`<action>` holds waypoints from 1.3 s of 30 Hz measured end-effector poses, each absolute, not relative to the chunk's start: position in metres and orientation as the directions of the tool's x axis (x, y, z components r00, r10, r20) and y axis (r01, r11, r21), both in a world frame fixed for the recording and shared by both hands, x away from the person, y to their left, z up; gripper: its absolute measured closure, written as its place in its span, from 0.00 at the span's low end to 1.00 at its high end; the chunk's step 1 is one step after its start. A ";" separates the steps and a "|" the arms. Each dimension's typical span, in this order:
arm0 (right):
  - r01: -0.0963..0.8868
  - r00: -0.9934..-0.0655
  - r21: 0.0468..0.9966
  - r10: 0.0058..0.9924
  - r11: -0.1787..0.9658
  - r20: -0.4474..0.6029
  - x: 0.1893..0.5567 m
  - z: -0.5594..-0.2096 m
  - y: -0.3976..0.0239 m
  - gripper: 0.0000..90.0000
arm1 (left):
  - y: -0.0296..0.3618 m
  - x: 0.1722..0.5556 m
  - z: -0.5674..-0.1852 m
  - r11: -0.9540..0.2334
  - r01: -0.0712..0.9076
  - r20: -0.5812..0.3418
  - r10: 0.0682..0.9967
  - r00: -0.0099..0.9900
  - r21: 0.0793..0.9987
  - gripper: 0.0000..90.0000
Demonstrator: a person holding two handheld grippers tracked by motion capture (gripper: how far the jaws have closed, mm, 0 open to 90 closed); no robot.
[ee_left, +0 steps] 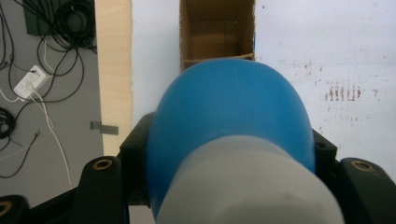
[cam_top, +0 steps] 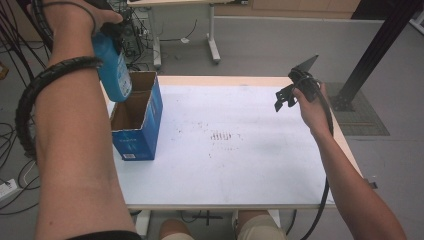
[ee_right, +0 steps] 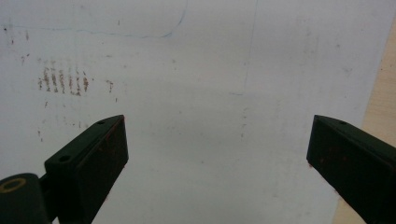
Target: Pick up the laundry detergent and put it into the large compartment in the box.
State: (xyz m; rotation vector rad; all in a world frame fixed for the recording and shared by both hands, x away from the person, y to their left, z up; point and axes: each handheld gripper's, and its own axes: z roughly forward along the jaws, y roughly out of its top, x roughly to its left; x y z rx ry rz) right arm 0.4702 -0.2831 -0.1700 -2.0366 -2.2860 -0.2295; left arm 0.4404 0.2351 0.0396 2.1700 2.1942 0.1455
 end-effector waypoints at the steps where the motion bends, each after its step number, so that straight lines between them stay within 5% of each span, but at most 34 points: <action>1: 0.992 -0.122 0.064 0.981 0.113 0.151 0.470 -0.170 -0.282 0.06 | 0.235 0.441 0.038 0.010 0.995 0.028 1.000 -0.013 0.102 0.42; 39: 0.991 -0.125 0.063 0.982 0.117 0.144 0.470 -0.174 -0.274 0.06 | 0.242 0.440 -0.041 -0.020 0.997 0.001 1.000 0.020 0.073 0.42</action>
